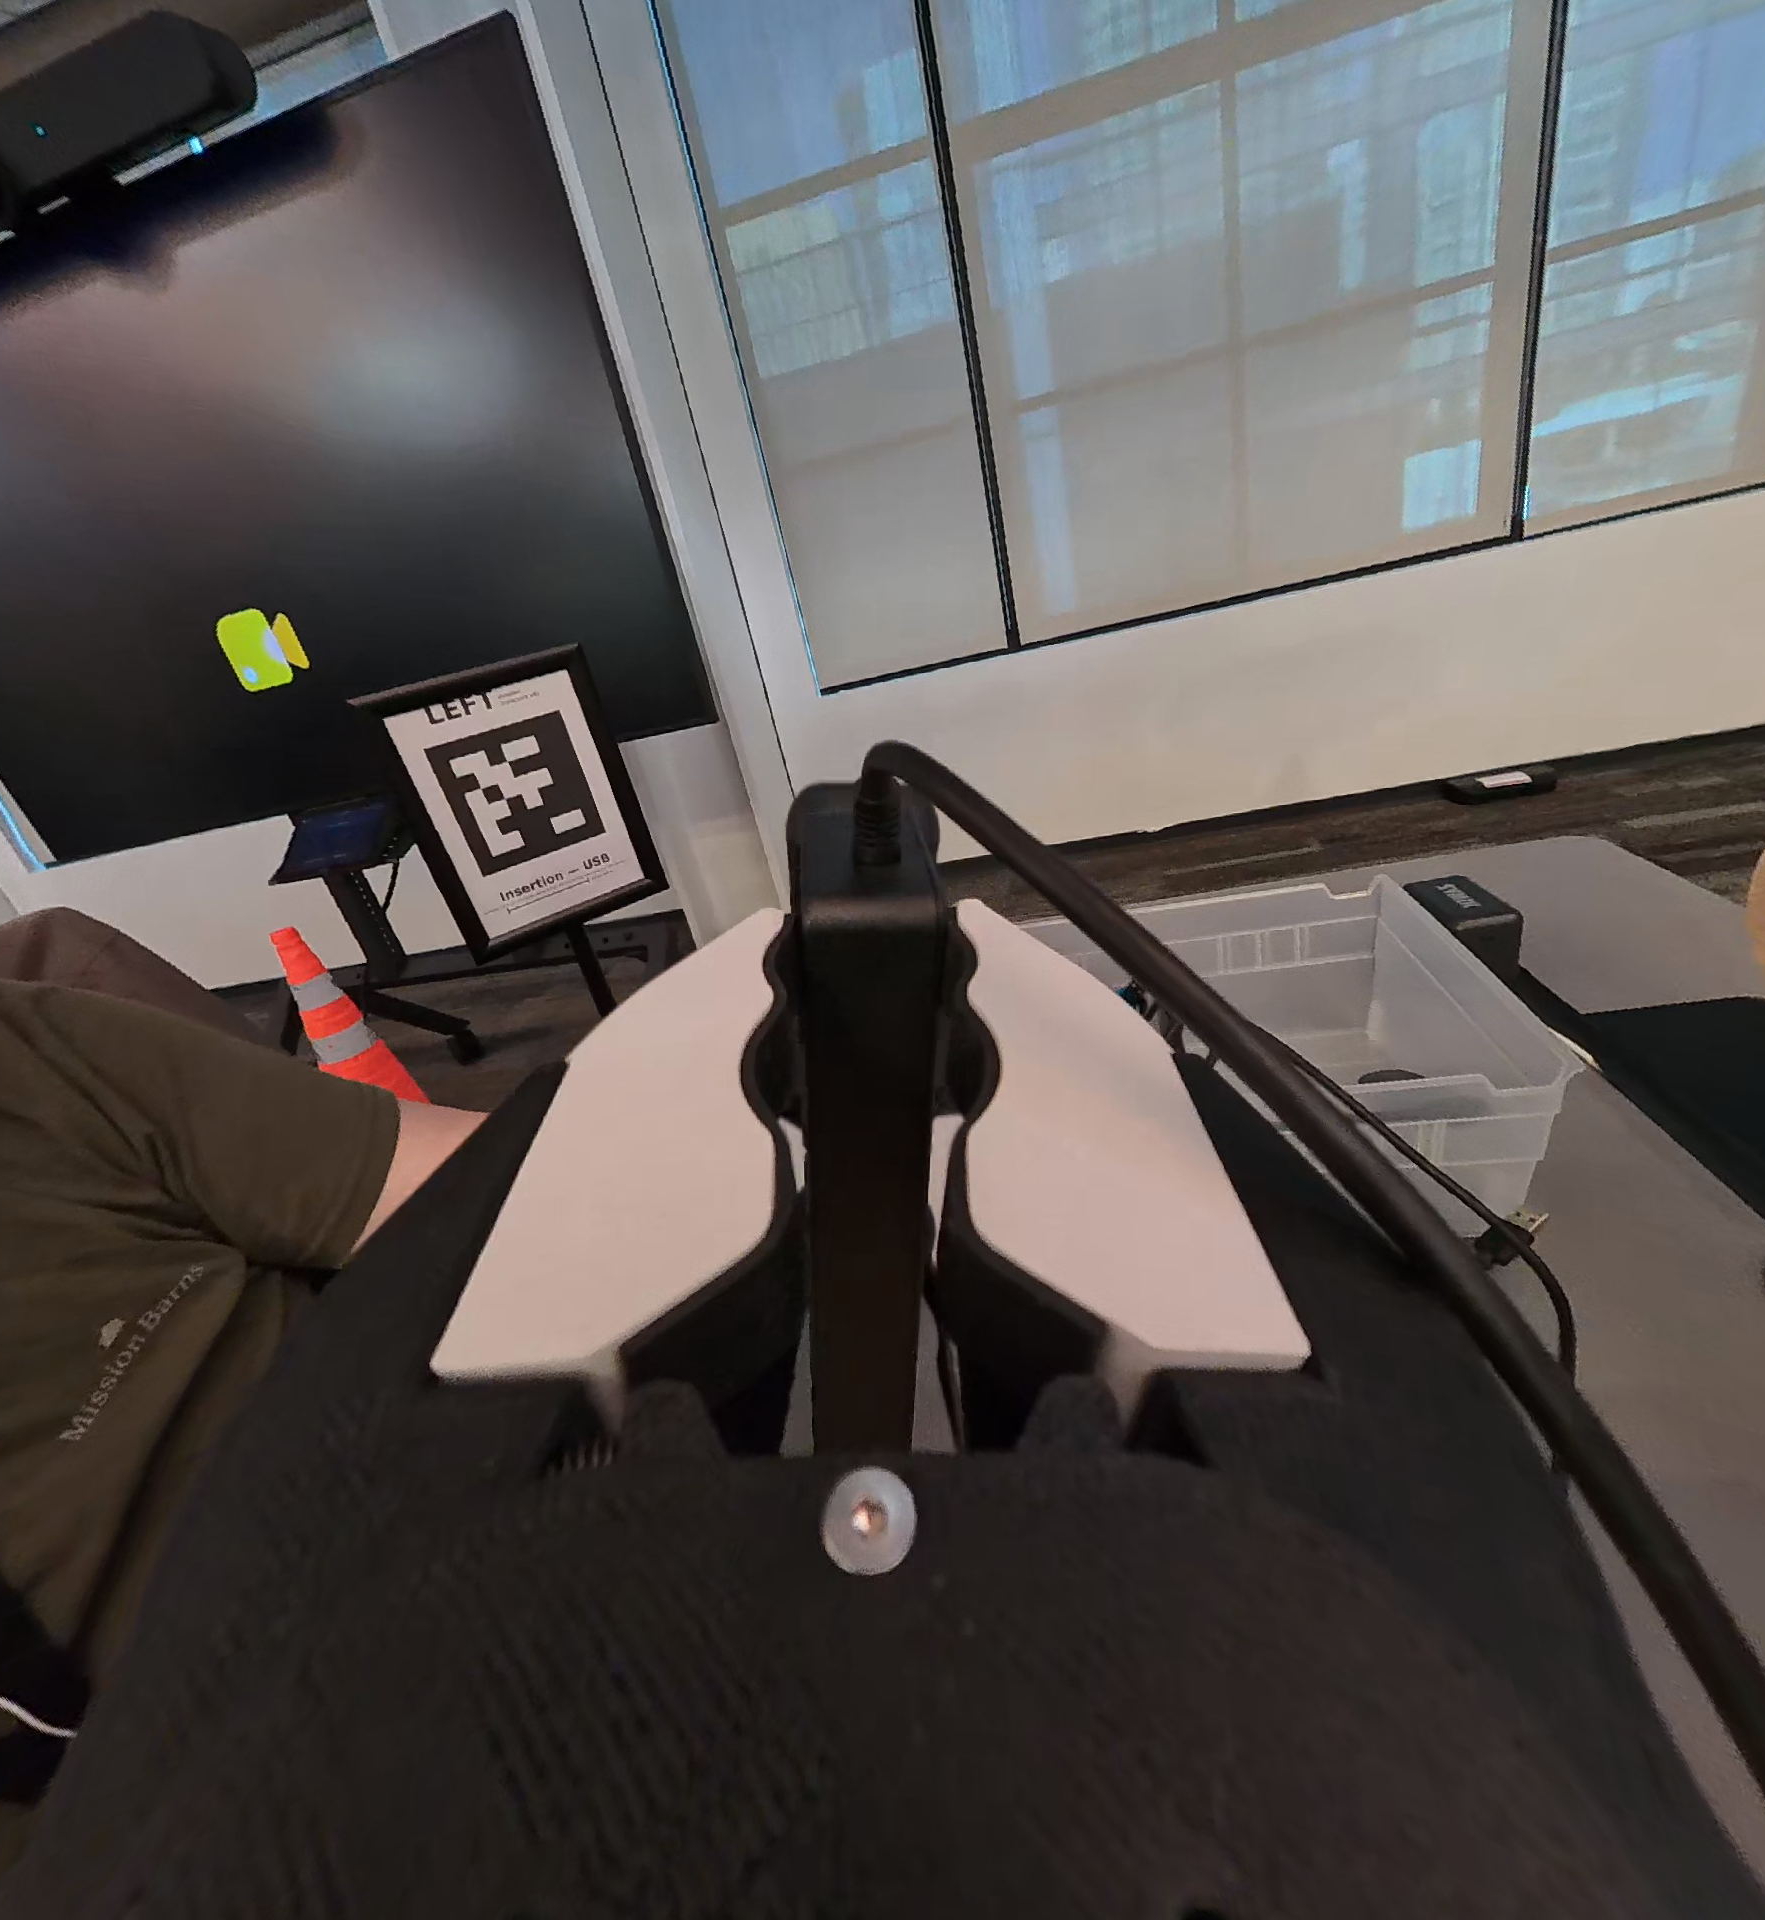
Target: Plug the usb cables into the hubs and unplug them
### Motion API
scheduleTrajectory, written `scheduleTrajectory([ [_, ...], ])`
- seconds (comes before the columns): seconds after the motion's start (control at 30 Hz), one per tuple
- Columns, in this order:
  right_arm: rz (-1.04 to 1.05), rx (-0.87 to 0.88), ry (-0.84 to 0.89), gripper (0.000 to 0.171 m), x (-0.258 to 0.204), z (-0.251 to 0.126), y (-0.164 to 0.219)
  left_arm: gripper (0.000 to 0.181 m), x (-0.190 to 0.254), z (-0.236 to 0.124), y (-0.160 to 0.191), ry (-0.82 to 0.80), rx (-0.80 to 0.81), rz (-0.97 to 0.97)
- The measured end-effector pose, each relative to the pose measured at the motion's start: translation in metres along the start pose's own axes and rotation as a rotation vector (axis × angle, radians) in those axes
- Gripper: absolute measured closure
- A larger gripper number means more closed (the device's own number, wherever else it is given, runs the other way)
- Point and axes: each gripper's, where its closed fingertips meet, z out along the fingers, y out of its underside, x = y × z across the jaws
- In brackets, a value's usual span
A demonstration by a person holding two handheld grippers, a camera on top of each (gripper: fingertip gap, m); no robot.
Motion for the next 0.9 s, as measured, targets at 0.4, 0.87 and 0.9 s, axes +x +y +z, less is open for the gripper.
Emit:
scheduleTrajectory([
  [0.4, 0.015, -0.011, 0.001, 0.145, 0.003, 0.0, 0.003, 0.142, 0.0, -0.005, -0.032, -0.022, -0.037, 0.073],
  [0.87, 0.009, 0.002, 0.019, 0.145, 0.003, -0.008, -0.004, 0.139, -0.003, -0.008, 0.017, -0.095, -0.233, 0.119],
  [0.9, 0.009, 0.002, 0.021, 0.145, 0.004, -0.008, -0.004, 0.139, -0.002, -0.008, 0.017, -0.093, -0.236, 0.119],
])
